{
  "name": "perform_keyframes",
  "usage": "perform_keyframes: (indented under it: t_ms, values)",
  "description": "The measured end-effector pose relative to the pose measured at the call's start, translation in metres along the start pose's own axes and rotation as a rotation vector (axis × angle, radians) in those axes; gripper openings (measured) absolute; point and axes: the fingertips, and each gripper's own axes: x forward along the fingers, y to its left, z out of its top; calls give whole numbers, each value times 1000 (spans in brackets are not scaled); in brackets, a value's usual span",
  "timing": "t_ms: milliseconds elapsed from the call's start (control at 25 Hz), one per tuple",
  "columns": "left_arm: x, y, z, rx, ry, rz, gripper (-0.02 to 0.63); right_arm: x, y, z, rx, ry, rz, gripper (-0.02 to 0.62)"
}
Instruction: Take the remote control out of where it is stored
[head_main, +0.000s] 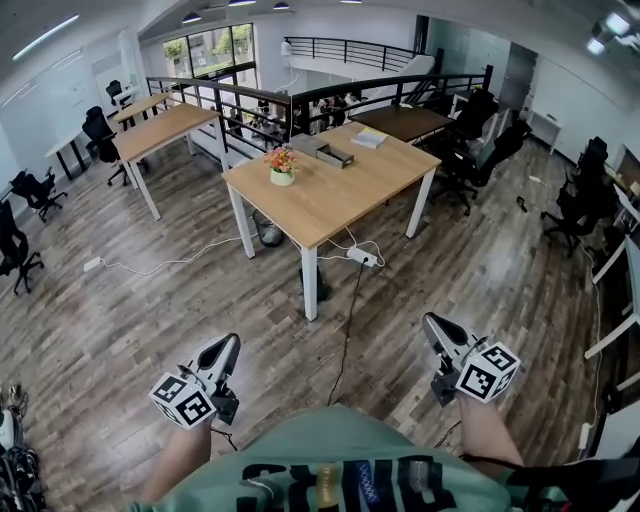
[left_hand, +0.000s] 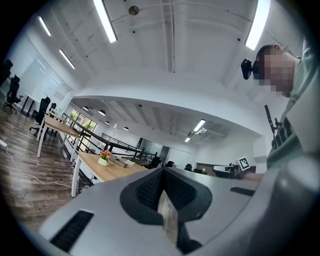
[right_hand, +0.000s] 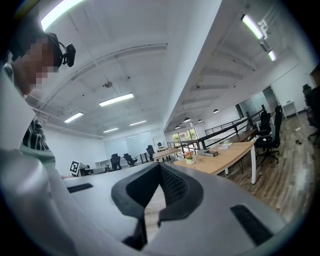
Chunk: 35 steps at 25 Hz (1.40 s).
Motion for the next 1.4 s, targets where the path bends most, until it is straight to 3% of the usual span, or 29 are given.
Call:
perform_keyframes:
  t_ms: [560, 920, 1160, 1400]
  values:
    - [69, -74, -17, 17, 18, -35, 3, -65, -61, 26, -11, -26, 28, 3]
    - [115, -114, -38, 10, 69, -63, 3, -94, -110, 15, 30, -14, 34, 3]
    - [135, -96, -40, -1, 89, -75, 3, -79, -123, 5, 50, 1, 20, 3]
    - [163, -37, -34, -26, 83, -130, 3, -18, -122, 8, 18, 14, -12, 4]
